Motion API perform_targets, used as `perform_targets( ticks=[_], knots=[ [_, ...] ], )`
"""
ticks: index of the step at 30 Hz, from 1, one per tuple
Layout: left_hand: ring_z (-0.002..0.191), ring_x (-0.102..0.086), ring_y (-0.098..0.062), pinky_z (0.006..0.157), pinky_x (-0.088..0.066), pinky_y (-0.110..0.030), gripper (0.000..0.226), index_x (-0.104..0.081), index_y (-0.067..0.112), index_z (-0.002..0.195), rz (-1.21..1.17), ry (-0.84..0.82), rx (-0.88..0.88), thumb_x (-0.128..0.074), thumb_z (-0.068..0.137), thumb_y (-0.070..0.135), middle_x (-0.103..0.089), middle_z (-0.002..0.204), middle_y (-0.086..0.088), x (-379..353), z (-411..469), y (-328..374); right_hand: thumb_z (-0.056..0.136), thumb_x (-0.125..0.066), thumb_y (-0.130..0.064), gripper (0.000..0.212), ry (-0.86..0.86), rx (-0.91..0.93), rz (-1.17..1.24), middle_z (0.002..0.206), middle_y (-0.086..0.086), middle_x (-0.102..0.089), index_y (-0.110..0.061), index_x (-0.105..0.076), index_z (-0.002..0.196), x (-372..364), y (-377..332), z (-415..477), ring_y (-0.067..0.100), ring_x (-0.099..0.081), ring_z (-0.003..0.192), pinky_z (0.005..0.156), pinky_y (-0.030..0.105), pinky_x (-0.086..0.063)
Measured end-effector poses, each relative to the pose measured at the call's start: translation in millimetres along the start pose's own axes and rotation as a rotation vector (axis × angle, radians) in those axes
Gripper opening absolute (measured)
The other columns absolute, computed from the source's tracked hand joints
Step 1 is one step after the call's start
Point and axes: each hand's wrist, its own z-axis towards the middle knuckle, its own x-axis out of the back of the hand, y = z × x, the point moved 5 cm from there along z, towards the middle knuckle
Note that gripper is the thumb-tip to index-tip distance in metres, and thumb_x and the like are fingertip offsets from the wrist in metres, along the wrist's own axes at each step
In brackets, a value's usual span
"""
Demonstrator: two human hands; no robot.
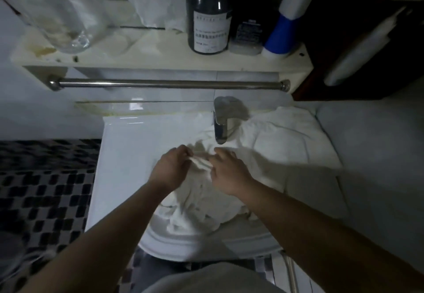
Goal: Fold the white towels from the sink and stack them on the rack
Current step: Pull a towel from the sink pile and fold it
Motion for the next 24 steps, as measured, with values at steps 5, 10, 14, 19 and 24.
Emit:
perform_targets(
  ticks=[5,10,14,19,24],
  knots=[
    [0.091,-0.063,-0.020,0.074,-0.041,-0.006,0.023,-0.063,0.012,0.107,-0.263,0.173,0.116,-0.051,0.095,-0.003,-0.069,0.100,-0.001,2,-12,35,0.086,-0.061,-0.036,0.019,0.051,0.071,0.070,0.098,0.007,-0.063,-0.020,-0.053,0.093,21,8,-4,0.031,-0.063,0.089,0.066,0.033,-0.041],
    [0.080,-0.061,-0.021,0.071,-0.043,-0.025,0.016,-0.061,0.019,0.111,0.059,0.077,-0.110,-0.062,0.096,0.026,-0.066,0.093,-0.001,18,-23,47,0.090,-0.055,-0.022,0.033,0.014,-0.123,0.058,0.116,0.009,-0.067,-0.021,-0.061,0.122,43,71,-9,0.034,-0.065,0.106,0.083,0.037,-0.052],
    [0.083,-0.064,-0.031,0.073,-0.052,-0.034,0.025,-0.068,0.018,0.116,0.210,0.077,-0.158,-0.068,0.090,0.016,-0.061,0.095,-0.005,39,-24,40,0.095,-0.049,-0.023,0.029,0.031,-0.282,-0.083,0.120,0.010,-0.066,-0.020,-0.058,0.122,64,132,-26,0.033,-0.064,0.110,0.087,0.038,-0.051],
    [0.105,-0.058,-0.038,0.091,-0.051,-0.042,0.033,-0.073,0.012,0.111,0.128,0.433,0.058,-0.059,0.084,-0.002,-0.059,0.114,-0.018,57,-25,40,0.100,-0.048,-0.026,0.020,0.186,-0.260,0.085,0.107,0.018,-0.068,-0.010,-0.059,0.104,86,131,-36,0.038,-0.064,0.100,0.079,0.037,-0.049],
    [0.100,-0.065,-0.025,0.082,-0.046,-0.027,0.038,-0.067,0.020,0.116,-0.178,0.218,0.111,-0.049,0.088,0.001,-0.069,0.111,-0.005,46,-15,69,0.102,-0.053,-0.032,0.029,0.234,-0.085,0.293,0.107,0.014,-0.069,-0.007,-0.063,0.114,106,59,-31,0.033,-0.064,0.098,0.078,0.036,-0.048]
  ],
)
